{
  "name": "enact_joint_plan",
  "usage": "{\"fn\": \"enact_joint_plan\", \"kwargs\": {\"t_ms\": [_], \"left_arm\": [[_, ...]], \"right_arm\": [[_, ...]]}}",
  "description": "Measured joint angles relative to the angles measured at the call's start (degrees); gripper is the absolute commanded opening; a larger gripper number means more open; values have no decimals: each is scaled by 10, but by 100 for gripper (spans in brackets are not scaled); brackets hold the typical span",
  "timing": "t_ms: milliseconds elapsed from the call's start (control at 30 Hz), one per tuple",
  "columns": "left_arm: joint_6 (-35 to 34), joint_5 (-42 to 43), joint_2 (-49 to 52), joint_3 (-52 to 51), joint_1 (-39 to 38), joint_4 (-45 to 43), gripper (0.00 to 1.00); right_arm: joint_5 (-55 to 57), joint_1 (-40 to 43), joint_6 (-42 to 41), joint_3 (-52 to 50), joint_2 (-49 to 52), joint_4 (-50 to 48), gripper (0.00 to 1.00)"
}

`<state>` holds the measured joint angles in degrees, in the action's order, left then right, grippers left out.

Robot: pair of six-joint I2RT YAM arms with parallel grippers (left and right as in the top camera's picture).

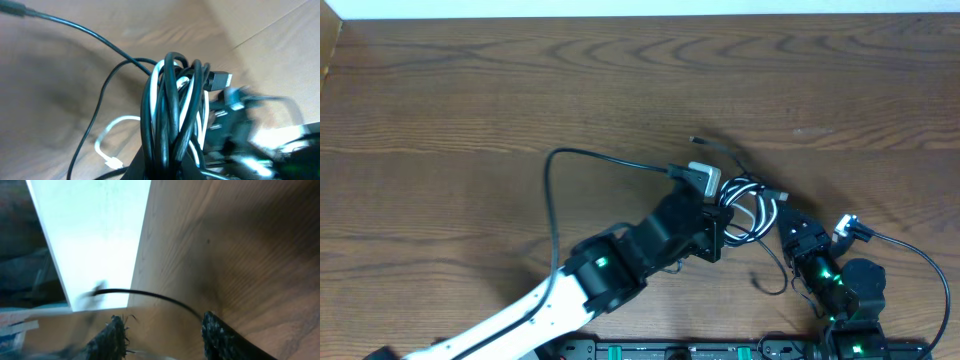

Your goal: Untangle cables

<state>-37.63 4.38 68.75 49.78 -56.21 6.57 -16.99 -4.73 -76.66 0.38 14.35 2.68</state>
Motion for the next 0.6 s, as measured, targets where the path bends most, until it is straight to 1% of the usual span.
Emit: {"fn": "enact_joint_plan", "kwargs": {"t_ms": [133,233,367,500,600], "left_arm": [[4,5,-49,0,10,-38,8],[4,4,-64,0,20,-68,8],[4,-2,-49,0,28,-68,8],[2,9,-23,0,29,-68,8],[9,16,-11,0,29,-68,8]], "right_arm": [[11,0,6,0,10,1,55],[9,0,9,0,19,1,58],[-4,0,11,0,25,-2,63],[-45,0,18,0,25,-17,63],[-81,0,37,0,25,-53,63]]}}
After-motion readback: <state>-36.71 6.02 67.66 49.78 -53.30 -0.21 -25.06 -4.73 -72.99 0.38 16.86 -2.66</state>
